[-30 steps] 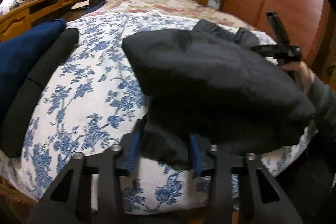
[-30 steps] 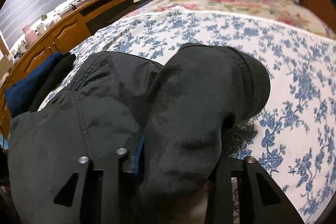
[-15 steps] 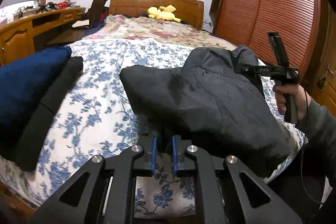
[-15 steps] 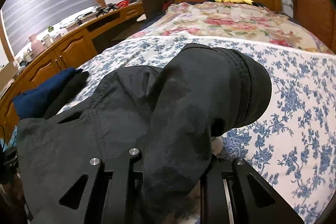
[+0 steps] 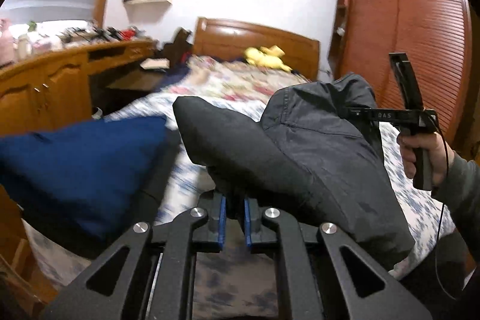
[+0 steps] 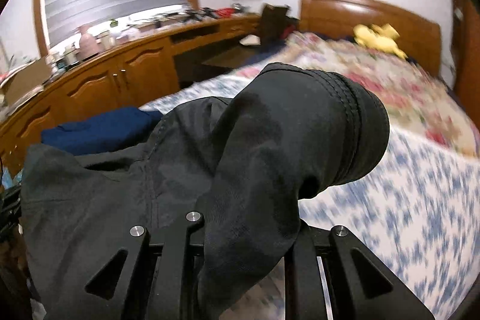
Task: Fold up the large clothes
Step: 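Lift the jacket bundle with both tools and carry it toward the garment pile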
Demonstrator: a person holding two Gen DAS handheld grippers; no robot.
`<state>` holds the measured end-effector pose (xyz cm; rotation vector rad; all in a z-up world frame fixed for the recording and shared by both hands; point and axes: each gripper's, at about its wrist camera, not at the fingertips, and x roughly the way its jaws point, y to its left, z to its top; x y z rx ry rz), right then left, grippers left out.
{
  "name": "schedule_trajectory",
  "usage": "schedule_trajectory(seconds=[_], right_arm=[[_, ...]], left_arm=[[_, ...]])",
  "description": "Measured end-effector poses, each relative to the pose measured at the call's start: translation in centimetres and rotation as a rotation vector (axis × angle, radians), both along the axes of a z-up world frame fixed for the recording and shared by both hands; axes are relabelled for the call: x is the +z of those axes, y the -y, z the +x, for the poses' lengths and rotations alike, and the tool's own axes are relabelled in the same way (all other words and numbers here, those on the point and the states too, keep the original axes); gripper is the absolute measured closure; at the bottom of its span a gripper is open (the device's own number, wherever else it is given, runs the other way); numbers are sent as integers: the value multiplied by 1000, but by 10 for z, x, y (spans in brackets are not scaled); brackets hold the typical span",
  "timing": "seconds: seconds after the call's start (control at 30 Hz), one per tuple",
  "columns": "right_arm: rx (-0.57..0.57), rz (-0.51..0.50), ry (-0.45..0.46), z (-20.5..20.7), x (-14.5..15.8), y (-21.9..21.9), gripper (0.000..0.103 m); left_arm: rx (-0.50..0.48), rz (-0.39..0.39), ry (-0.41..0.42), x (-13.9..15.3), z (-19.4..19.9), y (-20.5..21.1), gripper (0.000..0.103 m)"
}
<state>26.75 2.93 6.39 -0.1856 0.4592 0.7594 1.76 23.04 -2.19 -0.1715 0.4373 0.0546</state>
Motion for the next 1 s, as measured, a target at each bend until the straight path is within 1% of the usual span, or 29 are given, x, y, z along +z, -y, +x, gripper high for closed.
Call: schedule_trajectory(seconds=[0.07,0.17,0.23,0.27,0.37,0.47,0.53,0.6,0.63,0.7,0.77,0.8,0.87,0.93,1.0], right_arm=[[36,-8,31,-1,21,-34,86],[94,5,55,0,49,-87,86],[135,10,60,1,65,-125,86],[151,10,62,2,71,-142,86],[198,7,71,5,82,-191,86],[233,6,64,12,86,-232,86],[250,1,62,15,82,-257,86],[269,-13,49,22,69,-276,86],[283,-38,37,26,58,-288,85],[279,-109,21,49,36,-300,83],[284,-223,-4,57,10,-312,79],[284,-262,-33,63,-3,-312,77],[285,-270,-51,71,-13,-305,71],[289,-257,-60,78,-14,-287,67],[282,-252,-58,79,-10,-280,63]], left_arm=[[43,17,24,14,-6,-26,93],[144,47,39,36,-16,-74,93],[208,97,45,48,-23,-100,93],[237,114,47,53,-26,-112,93],[306,125,46,63,-34,-148,93],[378,132,33,62,-39,-180,93],[412,127,25,57,-41,-194,93],[462,131,4,44,-42,-209,93],[481,144,-18,35,-42,-215,93],[506,133,-54,18,-37,-228,93],[526,106,-91,-1,-37,-237,93],[536,85,-93,-6,-38,-241,93],[548,48,-87,-10,-45,-243,93],[549,34,-88,-12,-49,-244,92],[552,38,-94,-9,-52,-238,89]])
